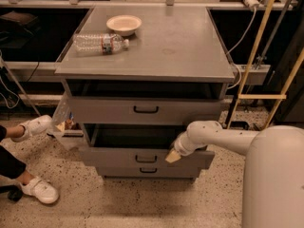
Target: Open middle drawer
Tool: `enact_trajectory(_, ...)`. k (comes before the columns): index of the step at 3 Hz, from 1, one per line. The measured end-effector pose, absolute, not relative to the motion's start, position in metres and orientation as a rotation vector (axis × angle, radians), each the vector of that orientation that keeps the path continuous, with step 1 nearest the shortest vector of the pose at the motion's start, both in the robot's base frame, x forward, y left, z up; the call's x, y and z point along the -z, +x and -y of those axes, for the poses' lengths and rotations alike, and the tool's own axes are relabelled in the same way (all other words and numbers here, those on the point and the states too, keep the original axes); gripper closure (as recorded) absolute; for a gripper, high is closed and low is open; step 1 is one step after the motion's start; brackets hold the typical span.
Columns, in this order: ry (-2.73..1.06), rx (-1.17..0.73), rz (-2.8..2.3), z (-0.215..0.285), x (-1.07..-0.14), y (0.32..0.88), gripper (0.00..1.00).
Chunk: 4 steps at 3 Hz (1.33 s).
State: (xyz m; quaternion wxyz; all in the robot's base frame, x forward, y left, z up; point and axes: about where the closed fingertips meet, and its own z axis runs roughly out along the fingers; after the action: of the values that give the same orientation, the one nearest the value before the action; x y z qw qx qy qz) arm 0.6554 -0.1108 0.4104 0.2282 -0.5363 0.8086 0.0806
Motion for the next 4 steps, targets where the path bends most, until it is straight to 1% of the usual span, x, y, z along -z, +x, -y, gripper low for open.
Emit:
enact_trajectory(1,-1.477,-0.222,-2.227,0.111,-0.410,0.655,1.00)
enact_trajectory(3,-1.464,-0.198,-2.193,0.111,-0.418,0.631,1.00)
enact_trajectory(4,-1.464,-0.198,-2.193,0.111,-0.418,0.631,1.00)
